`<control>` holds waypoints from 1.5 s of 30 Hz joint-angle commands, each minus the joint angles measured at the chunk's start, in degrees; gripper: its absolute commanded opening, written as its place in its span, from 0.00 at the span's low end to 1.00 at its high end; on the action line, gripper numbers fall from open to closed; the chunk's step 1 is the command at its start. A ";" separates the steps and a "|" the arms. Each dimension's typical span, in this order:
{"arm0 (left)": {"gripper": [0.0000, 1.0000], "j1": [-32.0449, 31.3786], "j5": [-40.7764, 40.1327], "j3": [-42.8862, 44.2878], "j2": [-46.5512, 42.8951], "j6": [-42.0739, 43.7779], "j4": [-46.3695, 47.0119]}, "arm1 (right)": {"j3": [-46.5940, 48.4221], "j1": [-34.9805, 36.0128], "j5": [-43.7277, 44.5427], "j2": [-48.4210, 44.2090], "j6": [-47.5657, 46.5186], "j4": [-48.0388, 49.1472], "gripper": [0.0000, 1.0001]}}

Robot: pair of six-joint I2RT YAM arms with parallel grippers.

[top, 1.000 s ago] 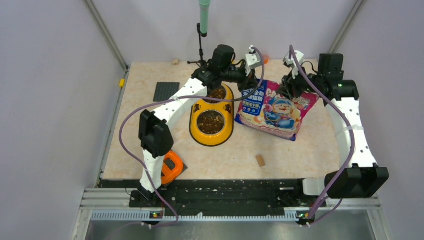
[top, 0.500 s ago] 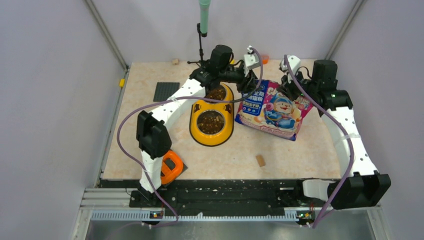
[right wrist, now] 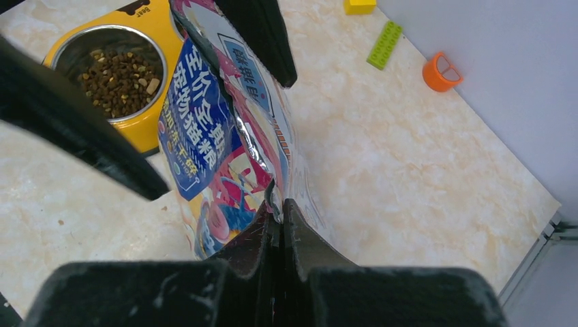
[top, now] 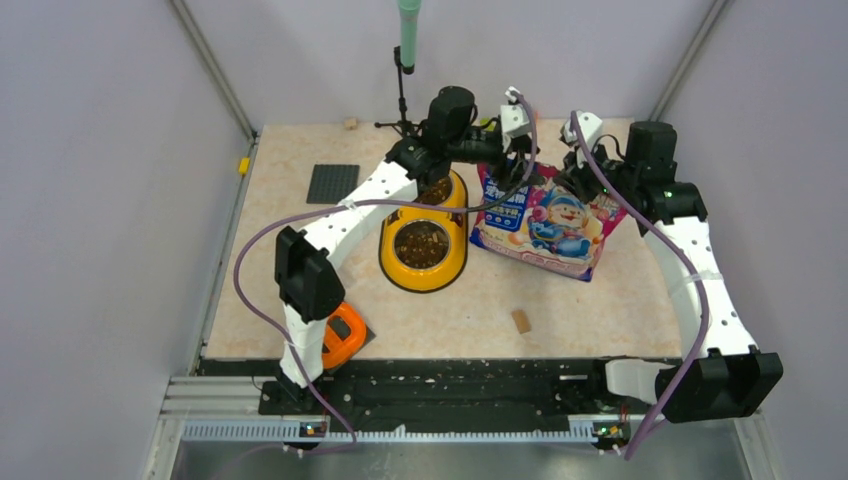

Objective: Serve the pet food

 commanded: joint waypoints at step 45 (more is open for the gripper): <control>0.00 -3.11 -10.77 -4.60 1.29 -2.46 6.65 | 3.93 -0.23 5.84 -3.08 -3.43 -4.70 0.45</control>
